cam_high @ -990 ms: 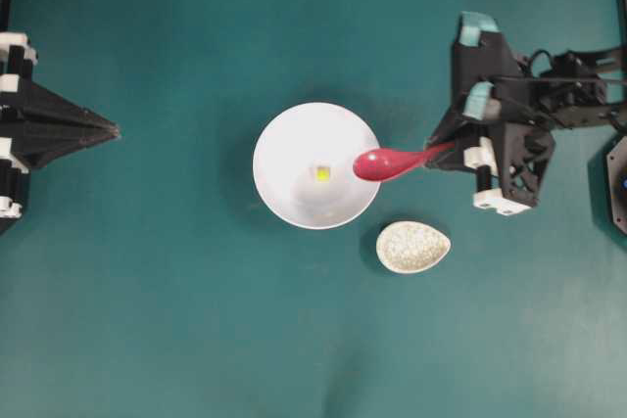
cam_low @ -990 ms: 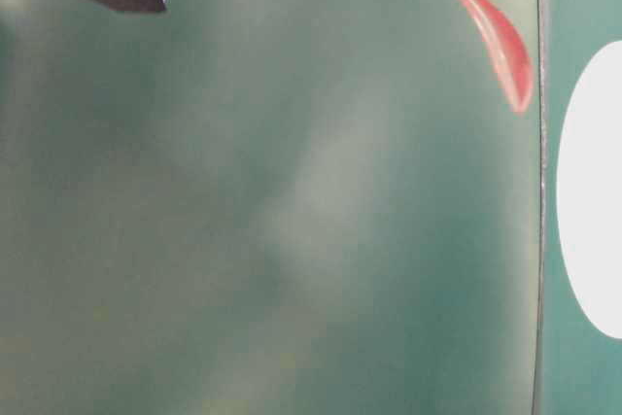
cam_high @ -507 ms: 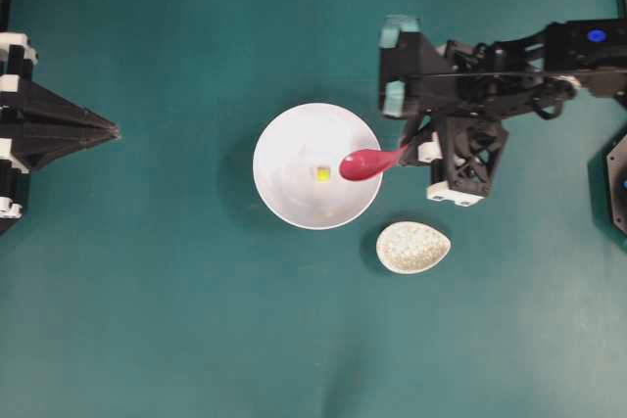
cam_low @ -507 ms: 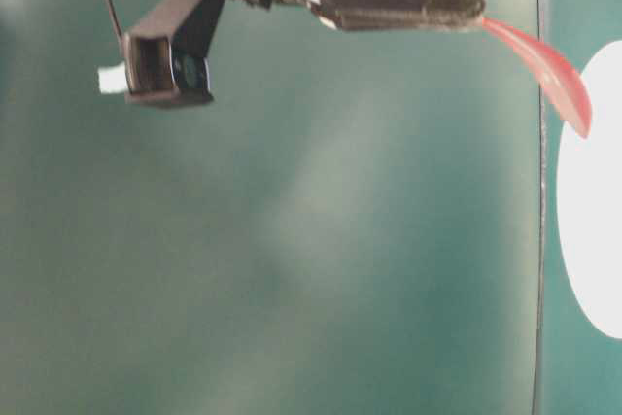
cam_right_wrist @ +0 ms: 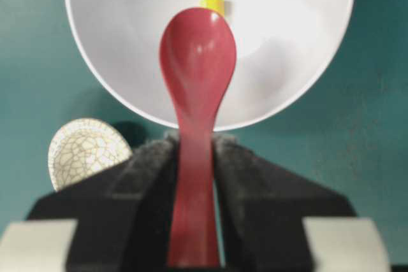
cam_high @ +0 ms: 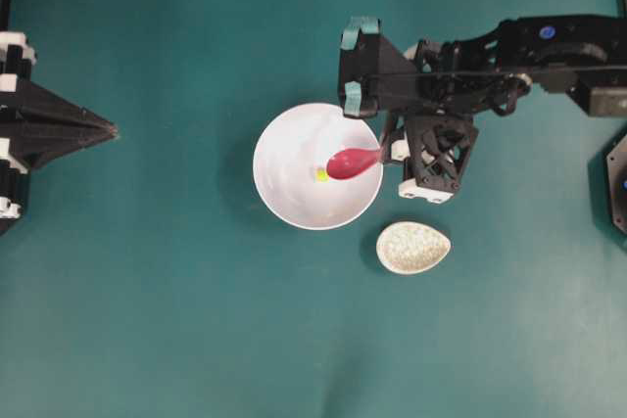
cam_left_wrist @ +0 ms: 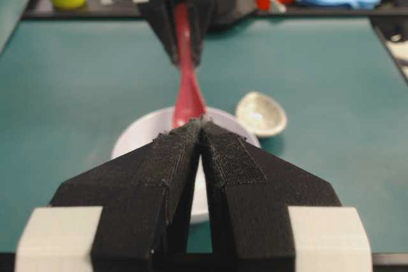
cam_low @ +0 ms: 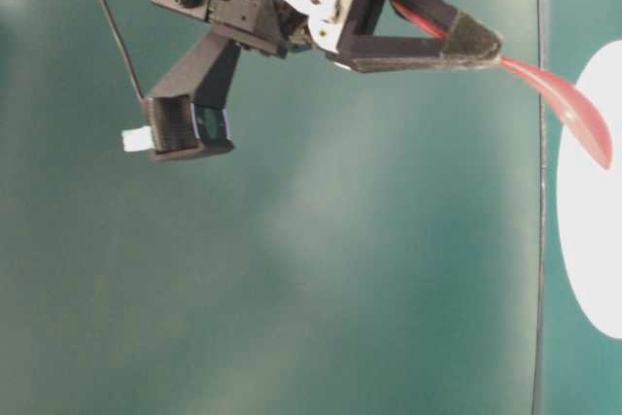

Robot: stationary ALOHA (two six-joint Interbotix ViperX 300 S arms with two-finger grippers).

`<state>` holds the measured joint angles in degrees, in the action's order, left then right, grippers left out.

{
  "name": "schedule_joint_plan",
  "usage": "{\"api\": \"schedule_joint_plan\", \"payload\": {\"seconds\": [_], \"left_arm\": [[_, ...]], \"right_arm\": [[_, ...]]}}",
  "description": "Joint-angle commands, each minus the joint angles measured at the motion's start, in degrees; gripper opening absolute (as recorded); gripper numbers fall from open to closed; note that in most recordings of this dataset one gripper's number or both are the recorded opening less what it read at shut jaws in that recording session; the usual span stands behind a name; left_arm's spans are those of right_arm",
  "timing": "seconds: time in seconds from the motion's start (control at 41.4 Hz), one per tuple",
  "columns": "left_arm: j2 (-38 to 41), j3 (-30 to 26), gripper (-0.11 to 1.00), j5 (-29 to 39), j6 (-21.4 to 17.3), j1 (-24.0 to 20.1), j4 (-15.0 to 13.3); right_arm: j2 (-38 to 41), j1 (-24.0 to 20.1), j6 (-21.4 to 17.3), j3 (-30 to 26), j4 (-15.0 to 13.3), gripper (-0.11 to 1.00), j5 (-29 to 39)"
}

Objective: Scoop the yellow hexagonal prism block from the bowl with a spoon using the right arm.

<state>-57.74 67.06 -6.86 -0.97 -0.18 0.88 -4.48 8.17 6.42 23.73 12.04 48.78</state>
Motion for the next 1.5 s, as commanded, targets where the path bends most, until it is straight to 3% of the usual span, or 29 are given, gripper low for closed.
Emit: {"api": "schedule_joint_plan", "payload": {"seconds": [0.0,1.473], "left_arm": [[0.3,-1.7,0.06,-0.4,-0.1,0.0,0.2],[0.3,-1.7,0.06,-0.3,-0.2,0.0,0.3]], "right_arm": [[-0.2,0.4,-0.7,-1.5,-0.1,0.25,-0.2],[8.2,0.5,-1.1,-5.3,0.9,0.25,3.9]]}}
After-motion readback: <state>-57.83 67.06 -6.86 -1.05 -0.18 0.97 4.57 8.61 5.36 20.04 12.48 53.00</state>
